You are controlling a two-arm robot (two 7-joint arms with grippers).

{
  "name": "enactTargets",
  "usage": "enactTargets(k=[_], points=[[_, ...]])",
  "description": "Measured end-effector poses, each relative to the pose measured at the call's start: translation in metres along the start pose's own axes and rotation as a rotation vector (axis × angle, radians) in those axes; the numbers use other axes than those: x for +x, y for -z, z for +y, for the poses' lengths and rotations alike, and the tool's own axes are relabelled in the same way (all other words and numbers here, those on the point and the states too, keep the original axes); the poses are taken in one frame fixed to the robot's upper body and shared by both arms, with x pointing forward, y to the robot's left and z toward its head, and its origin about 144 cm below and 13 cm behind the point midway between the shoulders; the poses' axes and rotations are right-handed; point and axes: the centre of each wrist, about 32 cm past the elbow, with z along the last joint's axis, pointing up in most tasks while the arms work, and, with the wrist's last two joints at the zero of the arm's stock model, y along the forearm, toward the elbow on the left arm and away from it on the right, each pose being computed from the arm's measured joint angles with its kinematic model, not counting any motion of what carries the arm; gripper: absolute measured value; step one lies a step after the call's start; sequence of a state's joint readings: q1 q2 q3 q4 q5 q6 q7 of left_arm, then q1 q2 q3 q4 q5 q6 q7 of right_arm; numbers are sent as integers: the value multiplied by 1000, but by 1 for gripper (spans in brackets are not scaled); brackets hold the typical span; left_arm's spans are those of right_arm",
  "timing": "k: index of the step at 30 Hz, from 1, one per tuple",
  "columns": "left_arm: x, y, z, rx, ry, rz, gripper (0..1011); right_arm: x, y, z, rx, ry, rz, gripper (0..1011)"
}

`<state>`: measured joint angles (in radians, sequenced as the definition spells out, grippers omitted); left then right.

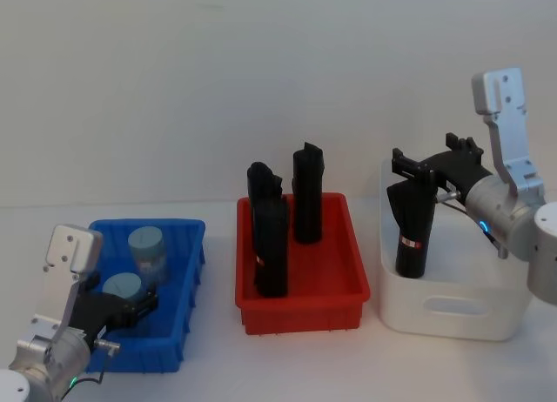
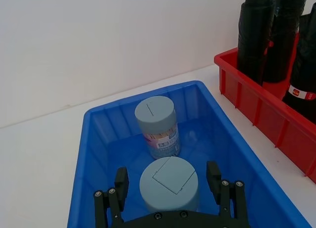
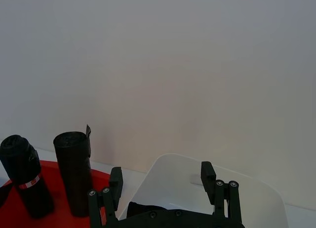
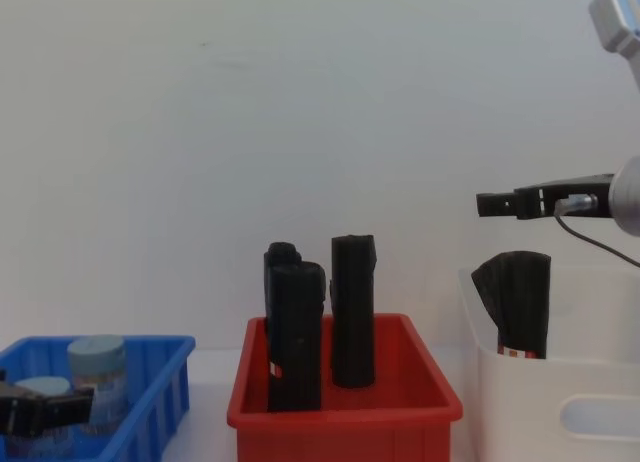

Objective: Pick the cotton swabs from the blue box and place them into the white box.

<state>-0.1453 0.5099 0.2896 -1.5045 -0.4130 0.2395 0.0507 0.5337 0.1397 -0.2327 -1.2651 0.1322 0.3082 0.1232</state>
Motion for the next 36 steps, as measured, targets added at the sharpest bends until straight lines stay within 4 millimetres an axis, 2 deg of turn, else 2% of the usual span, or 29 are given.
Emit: enactTargets(k=[36], points=[[1,2,-4,46,30,13,998,0,0,0,0,0,0,1001]])
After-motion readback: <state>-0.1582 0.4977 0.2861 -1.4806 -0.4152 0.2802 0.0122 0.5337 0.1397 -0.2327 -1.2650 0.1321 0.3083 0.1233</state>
